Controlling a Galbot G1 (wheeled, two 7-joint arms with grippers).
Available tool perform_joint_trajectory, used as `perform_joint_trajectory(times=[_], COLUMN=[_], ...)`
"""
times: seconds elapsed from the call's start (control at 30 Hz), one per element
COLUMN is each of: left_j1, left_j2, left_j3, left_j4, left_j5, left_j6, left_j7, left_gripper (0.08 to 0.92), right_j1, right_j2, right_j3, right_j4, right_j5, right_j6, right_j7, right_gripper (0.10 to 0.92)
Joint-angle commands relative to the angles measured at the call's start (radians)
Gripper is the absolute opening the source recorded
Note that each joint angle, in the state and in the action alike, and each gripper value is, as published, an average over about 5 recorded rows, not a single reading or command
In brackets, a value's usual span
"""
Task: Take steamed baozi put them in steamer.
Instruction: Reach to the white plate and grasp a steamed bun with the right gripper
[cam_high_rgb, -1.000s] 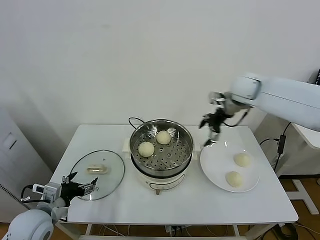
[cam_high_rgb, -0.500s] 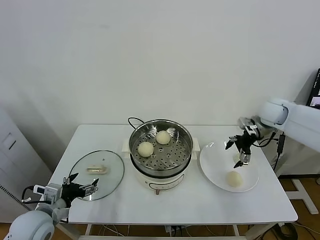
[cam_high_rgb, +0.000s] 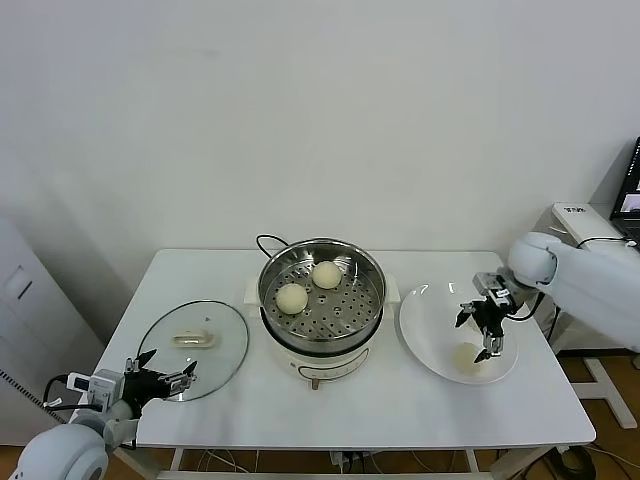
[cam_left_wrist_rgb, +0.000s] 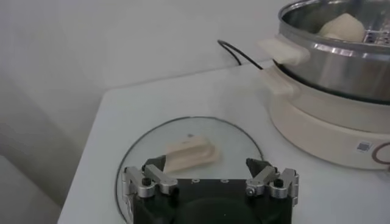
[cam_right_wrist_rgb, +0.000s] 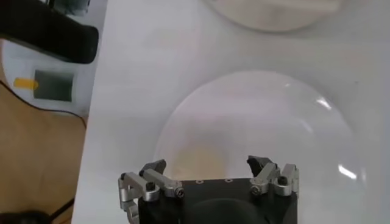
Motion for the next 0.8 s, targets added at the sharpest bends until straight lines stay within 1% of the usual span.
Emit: perform_joint_trajectory(times=[0.03,0.2,0.33,0.43,0.53,0.7,0.8], left_j1=[0.003,0.002,0.0,-0.002,-0.002,-0.005,-0.008], left_j2=[-0.001,-0.002,-0.001,-0.002,-0.006,-0.009,-0.008], left_j3=[0.001,0.001,0.0,0.0,0.0,0.001,0.0], left_j4=[0.002,0.003,0.006,0.008,0.011,0.011,0.01], left_j5=[0.001,0.002,0.003,0.003,0.003,0.003,0.003], left_j6=[-0.001,-0.002,-0.002,-0.002,-0.003,-0.003,-0.002], left_j7=[0.001,0.001,0.001,0.002,0.002,0.002,0.002], left_gripper=[0.823,0.823,0.823,0.823,0.823,0.823,0.823], right_j1=[-0.139,-0.156,-0.167,-0.17,-0.17,-0.143,-0.094], right_j2=[0.037,0.046,0.047,0.041,0.035,0.024,0.012], right_j3=[0.131,0.153,0.17,0.18,0.188,0.181,0.161], right_j4=[-0.104,-0.116,-0.114,-0.108,-0.099,-0.077,-0.052], right_j5=[-0.096,-0.115,-0.128,-0.145,-0.153,-0.153,-0.144], right_j6=[0.035,0.034,0.029,0.025,0.02,0.014,0.017], right_j7=[-0.005,-0.008,-0.019,-0.035,-0.041,-0.041,-0.047], right_gripper=[0.823,0.819,0.78,0.729,0.658,0.514,0.457])
